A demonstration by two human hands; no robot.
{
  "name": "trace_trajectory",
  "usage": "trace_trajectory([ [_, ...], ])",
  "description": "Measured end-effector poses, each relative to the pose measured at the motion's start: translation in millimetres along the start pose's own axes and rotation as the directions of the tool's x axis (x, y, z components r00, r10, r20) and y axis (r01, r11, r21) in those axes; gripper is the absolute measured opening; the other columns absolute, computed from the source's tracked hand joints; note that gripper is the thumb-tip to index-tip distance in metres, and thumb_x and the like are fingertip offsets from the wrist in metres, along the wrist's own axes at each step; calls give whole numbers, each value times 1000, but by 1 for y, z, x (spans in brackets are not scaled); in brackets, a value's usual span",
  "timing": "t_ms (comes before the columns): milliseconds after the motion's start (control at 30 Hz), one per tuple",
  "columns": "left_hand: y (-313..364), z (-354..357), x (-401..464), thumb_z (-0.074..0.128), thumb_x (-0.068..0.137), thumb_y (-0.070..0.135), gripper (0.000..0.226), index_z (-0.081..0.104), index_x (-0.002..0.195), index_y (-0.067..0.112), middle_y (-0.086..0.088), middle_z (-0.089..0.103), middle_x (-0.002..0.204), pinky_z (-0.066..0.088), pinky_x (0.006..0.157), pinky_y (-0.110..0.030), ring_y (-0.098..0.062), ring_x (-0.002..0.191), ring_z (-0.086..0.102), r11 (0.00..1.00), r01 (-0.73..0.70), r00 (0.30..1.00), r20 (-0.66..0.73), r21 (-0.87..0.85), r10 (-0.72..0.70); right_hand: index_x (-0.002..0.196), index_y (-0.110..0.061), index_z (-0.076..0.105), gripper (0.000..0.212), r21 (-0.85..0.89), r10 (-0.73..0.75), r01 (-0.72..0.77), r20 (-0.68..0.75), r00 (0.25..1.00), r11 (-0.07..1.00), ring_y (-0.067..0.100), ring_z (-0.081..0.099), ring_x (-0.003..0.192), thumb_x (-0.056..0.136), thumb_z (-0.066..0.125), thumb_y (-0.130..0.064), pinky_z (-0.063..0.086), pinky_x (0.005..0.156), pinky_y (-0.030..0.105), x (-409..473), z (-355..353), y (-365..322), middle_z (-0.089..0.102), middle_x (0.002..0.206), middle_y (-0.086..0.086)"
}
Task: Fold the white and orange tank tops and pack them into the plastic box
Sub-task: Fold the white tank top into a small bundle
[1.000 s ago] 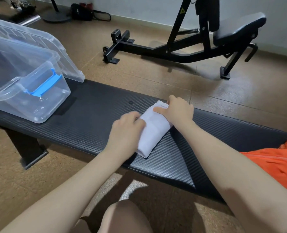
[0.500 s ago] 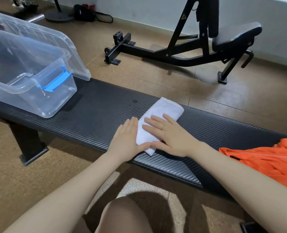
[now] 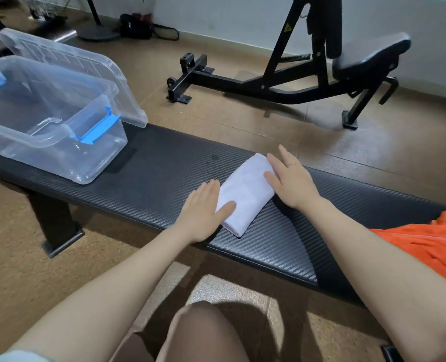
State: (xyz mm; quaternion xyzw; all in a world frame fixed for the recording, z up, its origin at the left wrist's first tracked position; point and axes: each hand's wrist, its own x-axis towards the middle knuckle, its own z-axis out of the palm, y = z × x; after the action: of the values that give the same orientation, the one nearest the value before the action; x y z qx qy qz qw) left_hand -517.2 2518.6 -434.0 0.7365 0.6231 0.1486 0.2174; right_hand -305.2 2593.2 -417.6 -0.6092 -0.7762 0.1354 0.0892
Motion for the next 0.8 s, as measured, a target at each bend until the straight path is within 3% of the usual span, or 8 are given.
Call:
trace_trajectory([
  [67, 7, -13, 5, 33, 92, 43, 40, 46, 103, 7, -12, 54, 104, 38, 86, -44, -35, 106, 47, 972, 153, 988, 46, -181, -147, 144, -9, 29, 56, 112, 145, -126, -180, 973, 986, 29, 29, 136, 95, 45, -32, 32, 106, 41, -17, -2, -16, 22, 154, 13],
  [133, 15, -26, 13, 31, 94, 43, 49, 41, 127, 7, -14, 52, 126, 39, 97, -44, -35, 118, 46, 946, 279, 959, 102, -166, -265, 121, -9, 50, 35, 402, 399, -310, -160, 903, 862, 29, 52, 103, 91, 49, -26, 44, 84, 36, -34, -1, -29, 47, 126, 16],
  [200, 23, -36, 27, 31, 95, 40, 48, 41, 127, 6, -15, 52, 128, 43, 92, -39, -33, 113, 50, 941, 331, 938, 134, -68, -321, 101, -4, 56, 21, 795, 563, -482, 222, 796, 368, 24, 52, 74, 90, 50, -21, 45, 67, 30, -44, -6, -41, 52, 95, 13],
  [267, 34, -43, 38, 32, 95, 42, 50, 49, 118, 2, -16, 57, 122, 40, 79, -33, -32, 105, 54, 932, 360, 920, 177, -29, -350, 100, -5, 55, 17, 816, 448, -571, 544, 709, -87, 21, 56, 73, 92, 51, -20, 51, 65, 30, -54, -11, -53, 56, 90, 10],
  [400, 53, -46, 42, 45, 92, 48, 56, 52, 121, 0, -13, 60, 113, 39, 71, -29, -30, 98, 56, 867, 456, 876, 276, -201, -397, 106, -6, 58, 18, 846, 422, -523, 513, 747, -102, 17, 61, 74, 90, 51, -11, 49, 61, 25, -63, -10, -64, 64, 92, 7],
  [533, 62, -45, 32, 61, 84, 46, 48, 61, 103, 2, -8, 69, 94, 52, 70, -30, -22, 81, 64, 532, 605, 795, 495, -592, -352, 111, -3, 59, 27, 869, 497, -491, 455, 739, -64, 26, 64, 86, 92, 56, -22, 54, 72, 35, -67, -14, -63, 67, 101, 12],
  [700, 54, -36, 6, 59, 89, 34, 31, 60, 108, 10, -7, 70, 99, 54, 72, -32, -20, 89, 67, 325, 529, 848, 481, -784, -223, 112, -12, 60, 33, 871, 316, -448, 490, 812, -199, 22, 66, 93, 88, 61, -34, 56, 76, 36, -83, -8, -59, 69, 103, 6],
  [800, 56, -45, -11, 60, 89, 29, 37, 55, 118, 6, -10, 68, 111, 55, 84, -39, -24, 99, 66, 351, 469, 881, 458, -810, -121, 125, -8, 54, 49, 851, 169, -414, 482, 859, -323, 28, 66, 104, 84, 62, -32, 56, 82, 41, -94, -9, -68, 68, 115, 13],
])
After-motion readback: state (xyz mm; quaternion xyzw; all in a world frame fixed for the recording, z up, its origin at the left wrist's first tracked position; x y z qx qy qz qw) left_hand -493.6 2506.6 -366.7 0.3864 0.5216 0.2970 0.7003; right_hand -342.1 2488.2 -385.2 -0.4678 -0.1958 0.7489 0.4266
